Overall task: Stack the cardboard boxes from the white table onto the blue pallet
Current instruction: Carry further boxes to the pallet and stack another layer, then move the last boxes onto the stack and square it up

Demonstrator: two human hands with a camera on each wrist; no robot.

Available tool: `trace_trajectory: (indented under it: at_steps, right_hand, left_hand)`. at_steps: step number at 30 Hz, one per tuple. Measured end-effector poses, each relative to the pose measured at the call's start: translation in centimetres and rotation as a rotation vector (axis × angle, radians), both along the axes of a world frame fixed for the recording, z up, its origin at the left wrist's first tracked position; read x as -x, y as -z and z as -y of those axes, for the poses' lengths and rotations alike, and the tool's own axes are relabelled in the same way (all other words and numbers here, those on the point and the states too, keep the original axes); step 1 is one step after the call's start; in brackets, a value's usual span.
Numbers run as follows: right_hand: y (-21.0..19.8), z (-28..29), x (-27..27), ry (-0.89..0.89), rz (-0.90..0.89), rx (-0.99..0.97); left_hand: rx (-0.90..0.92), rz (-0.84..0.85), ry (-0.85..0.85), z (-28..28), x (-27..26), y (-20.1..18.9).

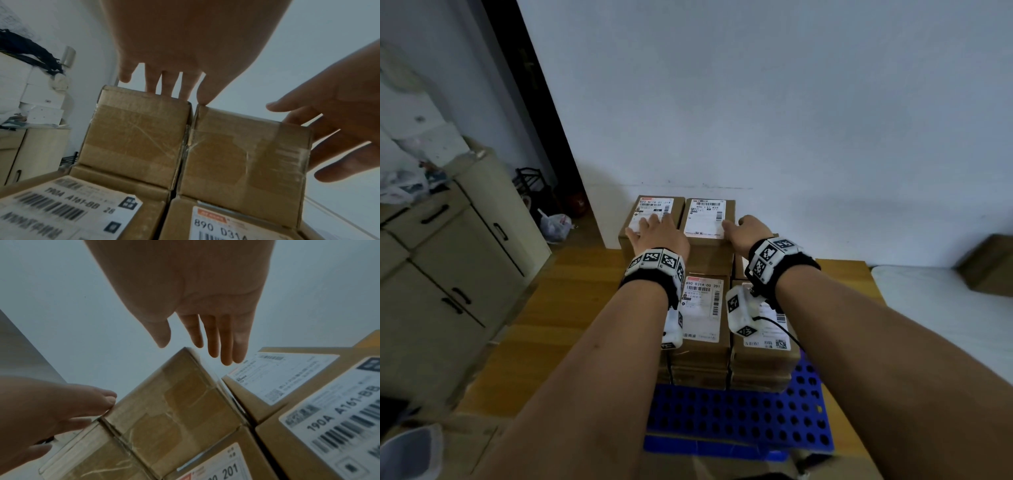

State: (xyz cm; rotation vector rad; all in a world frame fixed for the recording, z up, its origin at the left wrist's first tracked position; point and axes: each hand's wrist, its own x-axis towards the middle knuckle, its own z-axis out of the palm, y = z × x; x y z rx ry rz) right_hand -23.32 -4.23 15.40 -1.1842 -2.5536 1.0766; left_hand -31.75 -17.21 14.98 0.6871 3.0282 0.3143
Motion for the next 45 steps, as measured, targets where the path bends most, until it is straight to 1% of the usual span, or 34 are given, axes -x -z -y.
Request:
trace_trajectory:
  at_steps: [5,10,15,19,21,22,23,24,27,31,36,41,45]
  right_hand:
    - [0.1,-1.9,-2.5,0.05,0.008,-0.053]
    - [0.2,-5.1,-7.1,0.152,0.016,-0.092]
    - [0.7,-9.4,-13.6,0.258,0.027,-0.093]
    - [1.0,-13.4,-19.9,0.347,0.044,-0.087]
    - [1.3,-14.9,-22.3,0.371,0.05,-0.088]
    - [1.4,-16.7,-25.3,0.4,0.064,-0.079]
    - [1.6,-16.9,-25.7,0.403,0.057,-0.083]
    - [1.8,-18.0,-27.3,0.423,0.07,-0.078]
    - [2.4,-22.2,-33.1,0.466,0.09,-0.079]
    - [3.3,-27.2,-40.2,0.511,0.112,-0.063]
    - [3.6,-32.0,-47.2,0.571,0.112,-0.036]
    - [4.0,-36.6,-51.7,0.625,0.121,-0.007]
    - [4.4,-40.5,-52.9,0.637,0.142,0.002]
  left_hand:
    - [0.018,-0.042,0.129,-1.5,-1.7,-1.0]
    - [0.056,-0.063,0.29,-5.2,-5.0,-1.7]
    - [0.11,-0.115,0.465,-10.5,-10.7,-1.2]
    - [0.119,-0.099,0.554,-16.0,-16.4,-0.7]
    - [0.122,-0.095,0.581,-18.1,-18.4,-0.3]
    - [0.122,-0.076,0.604,-20.4,-21.0,0.1]
    - [0.127,-0.068,0.607,-20.8,-21.3,0.3]
    - [0.135,-0.054,0.621,-22.0,-22.8,0.5]
    - [0.145,-0.028,0.696,-26.7,-28.5,1.5]
    - [0.162,0.004,0.745,-32.2,-35.7,2.3]
    - [0.119,0.004,0.798,-37.9,-42.2,3.3]
    - [0.109,0.029,0.837,-43.1,-46.1,3.5]
    - [0.089,0.065,0.848,-47.9,-47.0,4.0]
